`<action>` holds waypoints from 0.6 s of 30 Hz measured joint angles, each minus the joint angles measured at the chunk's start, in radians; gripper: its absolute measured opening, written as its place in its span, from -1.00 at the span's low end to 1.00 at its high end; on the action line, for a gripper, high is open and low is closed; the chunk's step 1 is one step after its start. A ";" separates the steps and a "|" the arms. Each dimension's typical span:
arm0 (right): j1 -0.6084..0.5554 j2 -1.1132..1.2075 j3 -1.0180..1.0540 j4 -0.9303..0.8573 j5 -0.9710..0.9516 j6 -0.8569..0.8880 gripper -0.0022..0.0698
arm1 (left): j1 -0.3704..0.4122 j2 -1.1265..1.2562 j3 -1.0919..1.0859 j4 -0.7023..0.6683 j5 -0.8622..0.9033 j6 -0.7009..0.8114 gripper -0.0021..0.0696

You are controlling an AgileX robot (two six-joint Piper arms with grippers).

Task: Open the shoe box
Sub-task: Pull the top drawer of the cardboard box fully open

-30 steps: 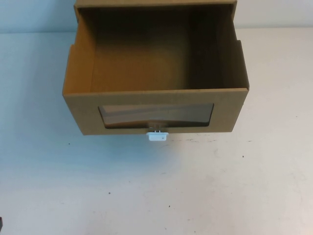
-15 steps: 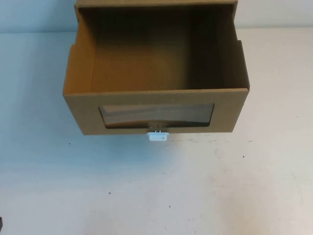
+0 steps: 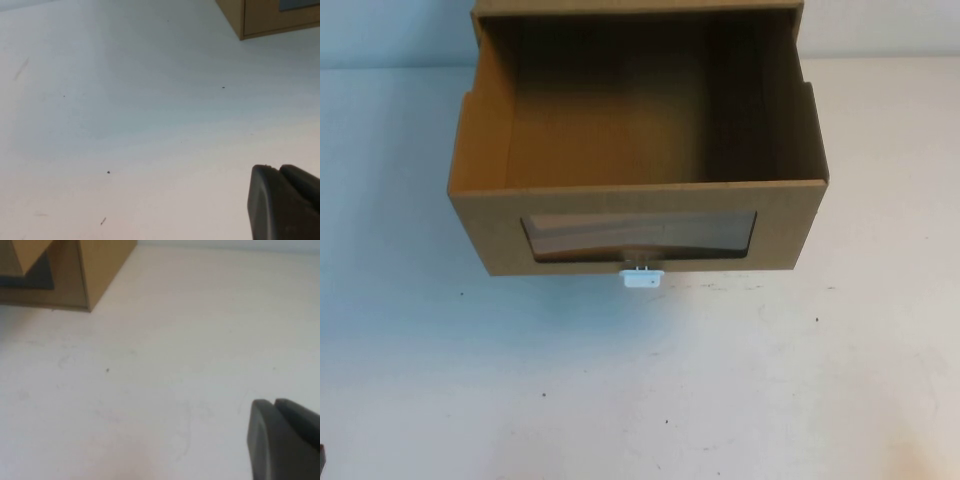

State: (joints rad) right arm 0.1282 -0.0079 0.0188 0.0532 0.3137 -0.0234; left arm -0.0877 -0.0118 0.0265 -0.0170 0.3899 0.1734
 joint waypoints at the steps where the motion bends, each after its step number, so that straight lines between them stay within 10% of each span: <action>1: 0.000 0.000 0.003 0.005 0.027 0.000 -0.98 | 0.000 0.000 0.000 0.000 0.000 0.000 -0.96; 18: -0.008 0.000 0.004 0.015 0.093 0.000 -0.98 | 0.000 0.000 0.000 0.000 0.002 -0.004 -0.96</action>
State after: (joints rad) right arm 0.1205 -0.0079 0.0228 0.0678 0.4067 -0.0234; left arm -0.0877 -0.0118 0.0265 -0.0170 0.3921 0.1697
